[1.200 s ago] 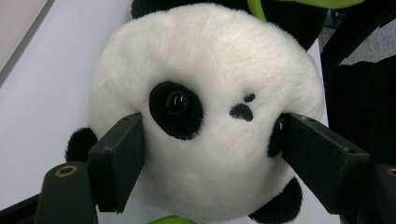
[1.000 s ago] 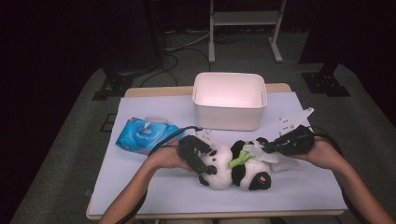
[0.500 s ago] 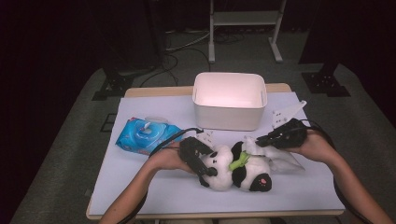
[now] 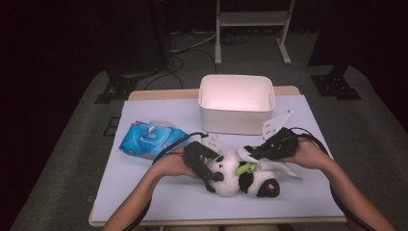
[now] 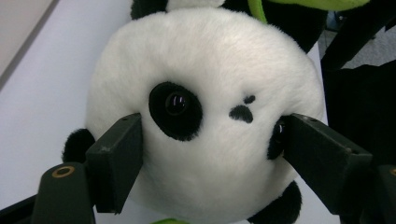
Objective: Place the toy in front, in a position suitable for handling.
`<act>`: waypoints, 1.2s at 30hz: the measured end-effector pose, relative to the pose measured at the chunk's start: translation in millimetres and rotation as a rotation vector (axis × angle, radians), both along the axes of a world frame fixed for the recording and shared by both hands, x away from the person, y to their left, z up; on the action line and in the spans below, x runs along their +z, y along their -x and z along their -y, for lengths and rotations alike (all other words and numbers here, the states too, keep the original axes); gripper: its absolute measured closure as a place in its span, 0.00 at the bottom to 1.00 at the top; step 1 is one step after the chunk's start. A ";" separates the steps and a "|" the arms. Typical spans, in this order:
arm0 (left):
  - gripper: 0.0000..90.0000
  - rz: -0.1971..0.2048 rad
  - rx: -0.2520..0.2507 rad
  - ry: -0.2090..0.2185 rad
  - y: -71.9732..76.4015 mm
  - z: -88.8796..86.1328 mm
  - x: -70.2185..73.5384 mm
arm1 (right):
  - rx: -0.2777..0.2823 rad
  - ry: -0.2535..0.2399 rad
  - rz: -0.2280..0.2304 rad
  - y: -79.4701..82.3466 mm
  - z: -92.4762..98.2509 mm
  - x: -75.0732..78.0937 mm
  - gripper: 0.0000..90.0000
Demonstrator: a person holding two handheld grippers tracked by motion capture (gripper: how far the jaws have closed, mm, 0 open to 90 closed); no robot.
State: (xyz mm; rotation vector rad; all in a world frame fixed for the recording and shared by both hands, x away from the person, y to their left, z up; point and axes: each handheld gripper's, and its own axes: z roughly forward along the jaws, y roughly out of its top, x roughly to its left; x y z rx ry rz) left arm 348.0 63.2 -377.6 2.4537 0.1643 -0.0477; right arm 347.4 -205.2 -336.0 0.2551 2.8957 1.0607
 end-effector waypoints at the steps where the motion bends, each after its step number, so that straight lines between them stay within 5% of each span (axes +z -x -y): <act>1: 0.22 -0.002 0.002 0.003 -0.2 -0.8 0.2 | -0.002 0.001 -0.005 1.8 3.6 -2.7 0.96; 12: 0.19 -0.010 0.015 -0.018 -1.8 -6.2 4.1 | -0.071 -0.070 -0.040 17.4 44.2 -23.0 0.96; 21: 0.19 -0.026 0.037 -0.013 -0.2 -17.2 -7.9 | -0.122 -0.093 -0.076 25.9 66.1 -37.7 0.96; 29: 0.25 -0.038 0.042 0.043 1.3 -11.1 -11.7 | -0.101 -0.100 -0.067 31.9 66.1 -35.4 0.96; 36: 0.25 -0.032 0.034 0.042 3.2 2.9 -10.0 | -0.062 -0.100 -0.046 31.3 52.8 -23.4 0.96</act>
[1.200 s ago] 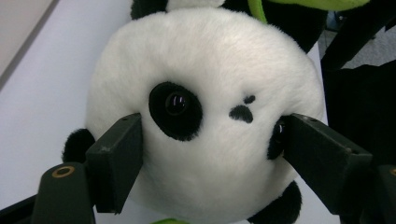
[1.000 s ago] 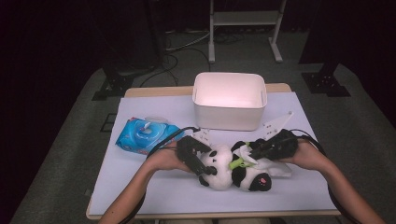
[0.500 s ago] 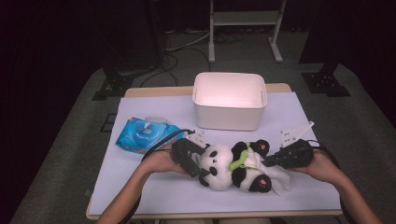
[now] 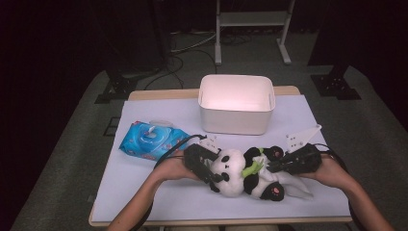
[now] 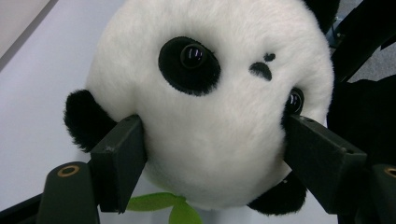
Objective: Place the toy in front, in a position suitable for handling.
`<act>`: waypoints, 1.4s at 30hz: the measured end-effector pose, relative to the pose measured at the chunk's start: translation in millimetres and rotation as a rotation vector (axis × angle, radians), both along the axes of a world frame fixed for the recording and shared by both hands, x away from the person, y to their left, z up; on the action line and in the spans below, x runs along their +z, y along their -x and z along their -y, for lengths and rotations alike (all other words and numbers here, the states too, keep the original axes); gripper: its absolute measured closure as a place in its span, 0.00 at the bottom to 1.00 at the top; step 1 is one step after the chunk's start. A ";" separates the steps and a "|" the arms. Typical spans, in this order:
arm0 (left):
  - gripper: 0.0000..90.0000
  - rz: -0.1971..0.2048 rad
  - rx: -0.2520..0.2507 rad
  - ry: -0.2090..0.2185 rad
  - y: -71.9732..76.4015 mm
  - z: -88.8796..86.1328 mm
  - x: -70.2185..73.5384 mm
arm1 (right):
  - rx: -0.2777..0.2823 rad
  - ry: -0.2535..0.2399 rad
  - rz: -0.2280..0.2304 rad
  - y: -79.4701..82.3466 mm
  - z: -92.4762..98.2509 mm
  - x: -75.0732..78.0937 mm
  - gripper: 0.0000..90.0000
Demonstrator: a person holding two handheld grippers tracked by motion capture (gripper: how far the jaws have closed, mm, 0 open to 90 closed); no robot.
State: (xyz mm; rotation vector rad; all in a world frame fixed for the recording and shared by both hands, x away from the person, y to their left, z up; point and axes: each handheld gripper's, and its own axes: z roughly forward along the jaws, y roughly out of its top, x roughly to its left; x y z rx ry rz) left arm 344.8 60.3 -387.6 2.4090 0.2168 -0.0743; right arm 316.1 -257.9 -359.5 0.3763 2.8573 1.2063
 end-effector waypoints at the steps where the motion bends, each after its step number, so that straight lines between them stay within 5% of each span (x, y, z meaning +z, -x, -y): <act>1: 0.25 0.000 -0.002 0.001 0.6 2.0 0.1 | 0.006 0.000 0.003 -0.3 -2.4 1.9 0.96; 8: 0.25 0.014 -0.016 0.006 4.5 8.3 -0.5 | 0.044 0.023 0.006 -1.2 -15.6 6.2 0.96; 24: 0.19 0.067 -0.019 -0.007 2.8 -3.1 3.7 | -0.030 0.020 -0.024 7.2 16.5 -5.3 0.95; 28: 0.20 0.049 -0.030 -0.022 3.9 -1.8 -2.1 | -0.064 0.023 -0.037 10.4 25.9 -11.0 0.95; 34: 0.28 0.042 -0.017 0.017 7.3 2.2 -4.8 | -0.084 0.026 -0.035 10.3 28.3 -14.4 0.95; 42: 0.28 0.000 -0.006 0.046 9.7 11.0 -6.0 | -0.109 0.050 -0.045 -14.2 29.6 -13.0 0.96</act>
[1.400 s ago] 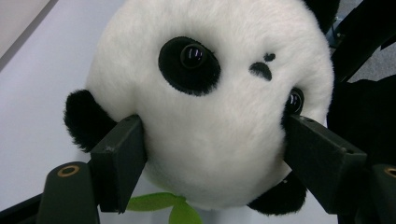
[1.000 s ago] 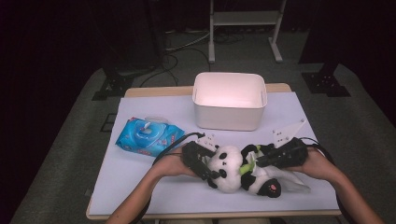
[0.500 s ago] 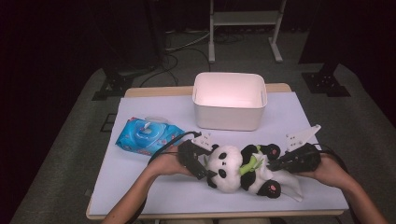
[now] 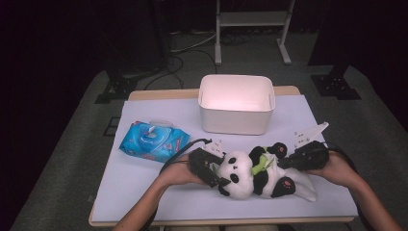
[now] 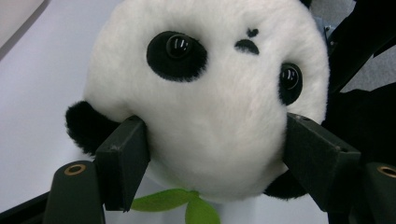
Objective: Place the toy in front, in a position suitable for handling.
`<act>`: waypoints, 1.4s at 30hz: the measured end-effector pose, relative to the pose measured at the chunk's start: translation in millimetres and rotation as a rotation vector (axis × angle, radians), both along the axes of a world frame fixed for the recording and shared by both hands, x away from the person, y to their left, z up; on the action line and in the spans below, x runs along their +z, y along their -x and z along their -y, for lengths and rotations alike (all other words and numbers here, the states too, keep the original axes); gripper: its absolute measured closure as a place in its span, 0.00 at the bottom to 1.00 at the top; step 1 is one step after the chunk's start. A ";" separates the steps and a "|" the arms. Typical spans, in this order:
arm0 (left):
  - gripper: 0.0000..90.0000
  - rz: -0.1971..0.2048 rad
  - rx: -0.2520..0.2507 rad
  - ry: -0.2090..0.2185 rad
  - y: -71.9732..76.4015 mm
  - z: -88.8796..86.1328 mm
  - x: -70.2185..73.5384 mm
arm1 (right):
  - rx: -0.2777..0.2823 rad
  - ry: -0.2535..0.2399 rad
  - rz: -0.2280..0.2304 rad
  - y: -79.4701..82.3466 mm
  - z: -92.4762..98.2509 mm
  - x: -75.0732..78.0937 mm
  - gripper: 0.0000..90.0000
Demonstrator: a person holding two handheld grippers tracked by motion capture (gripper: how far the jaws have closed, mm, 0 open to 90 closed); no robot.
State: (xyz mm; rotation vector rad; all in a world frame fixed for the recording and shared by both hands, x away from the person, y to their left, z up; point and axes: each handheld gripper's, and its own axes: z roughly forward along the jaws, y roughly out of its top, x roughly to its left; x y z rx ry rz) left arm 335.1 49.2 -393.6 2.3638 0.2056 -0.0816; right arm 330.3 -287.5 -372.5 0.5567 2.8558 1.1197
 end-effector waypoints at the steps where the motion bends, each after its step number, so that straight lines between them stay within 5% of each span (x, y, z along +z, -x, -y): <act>1: 0.28 -0.012 0.013 0.007 -0.2 1.1 -0.8 | -0.003 0.000 0.002 -2.5 0.2 0.1 0.96; 8: 0.28 0.011 0.026 0.000 4.1 8.2 0.5 | 0.037 -0.068 0.026 -3.8 -14.9 18.9 0.96; 14: 0.28 0.021 0.018 0.015 5.8 15.7 2.6 | 0.149 -0.015 0.061 2.3 -53.1 37.6 0.96; 21: 0.28 0.029 0.007 -0.015 5.5 19.2 1.2 | 0.218 0.050 0.059 1.7 -88.2 37.9 0.96; 31: 0.28 0.023 0.015 0.019 5.7 11.0 0.3 | 0.174 0.078 0.052 4.8 -67.6 30.2 0.95; 42: 0.28 0.018 0.009 -0.004 4.3 11.0 1.3 | 0.134 0.044 0.086 11.1 -55.0 44.8 0.75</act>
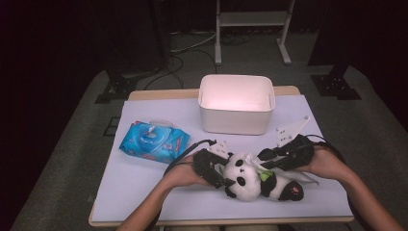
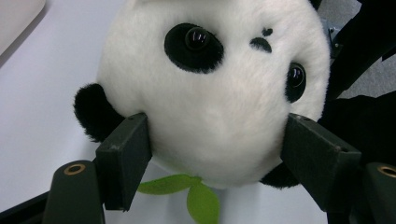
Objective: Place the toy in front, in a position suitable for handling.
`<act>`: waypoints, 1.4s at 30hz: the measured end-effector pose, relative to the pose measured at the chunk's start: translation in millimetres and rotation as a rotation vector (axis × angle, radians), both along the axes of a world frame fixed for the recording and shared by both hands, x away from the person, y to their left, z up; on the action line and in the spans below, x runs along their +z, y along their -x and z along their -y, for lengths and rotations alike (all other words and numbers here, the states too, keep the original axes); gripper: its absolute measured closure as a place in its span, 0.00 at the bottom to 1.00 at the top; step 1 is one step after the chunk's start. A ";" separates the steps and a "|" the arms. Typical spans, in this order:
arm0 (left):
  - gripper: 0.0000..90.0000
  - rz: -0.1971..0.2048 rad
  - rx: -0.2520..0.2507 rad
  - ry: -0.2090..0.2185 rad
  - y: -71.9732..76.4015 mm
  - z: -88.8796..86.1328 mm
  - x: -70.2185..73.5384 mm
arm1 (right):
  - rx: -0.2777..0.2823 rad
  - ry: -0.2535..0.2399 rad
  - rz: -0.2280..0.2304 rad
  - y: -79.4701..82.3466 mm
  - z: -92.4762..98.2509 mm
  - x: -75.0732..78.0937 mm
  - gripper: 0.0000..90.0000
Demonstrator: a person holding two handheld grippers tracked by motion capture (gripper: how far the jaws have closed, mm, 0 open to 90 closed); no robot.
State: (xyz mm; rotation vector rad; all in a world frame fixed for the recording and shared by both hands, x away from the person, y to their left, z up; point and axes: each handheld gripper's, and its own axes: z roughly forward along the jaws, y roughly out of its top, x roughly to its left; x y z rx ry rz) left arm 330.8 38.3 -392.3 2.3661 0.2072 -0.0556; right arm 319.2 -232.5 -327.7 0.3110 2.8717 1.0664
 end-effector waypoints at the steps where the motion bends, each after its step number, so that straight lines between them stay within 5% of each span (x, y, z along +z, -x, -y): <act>1: 0.28 -0.001 0.000 0.000 -0.2 -0.1 -0.2 | 0.002 -0.003 0.012 0.7 2.8 1.9 0.75; 12: 0.28 -0.003 -0.004 -0.014 -1.3 1.3 0.4 | -0.046 -0.049 0.016 17.1 44.2 16.3 0.67; 18: 0.27 -0.003 -0.007 -0.026 -1.9 2.7 1.2 | -0.051 0.026 -0.005 24.4 56.3 -1.3 0.67; 22: 0.27 -0.004 -0.007 -0.030 -1.8 3.6 1.5 | -0.069 0.065 -0.012 22.4 58.1 -15.3 0.95; 25: 0.27 -0.007 -0.005 -0.026 -2.1 4.1 0.7 | -0.065 0.067 -0.007 19.6 56.5 -16.0 0.98; 35: 0.26 -0.008 -0.003 -0.020 -1.3 3.8 -0.5 | 0.038 0.080 0.052 5.1 2.5 18.4 0.98; 42: 0.26 -0.005 -0.001 -0.021 -1.0 3.6 -2.1 | 0.129 0.113 0.023 -2.7 -47.5 8.9 0.94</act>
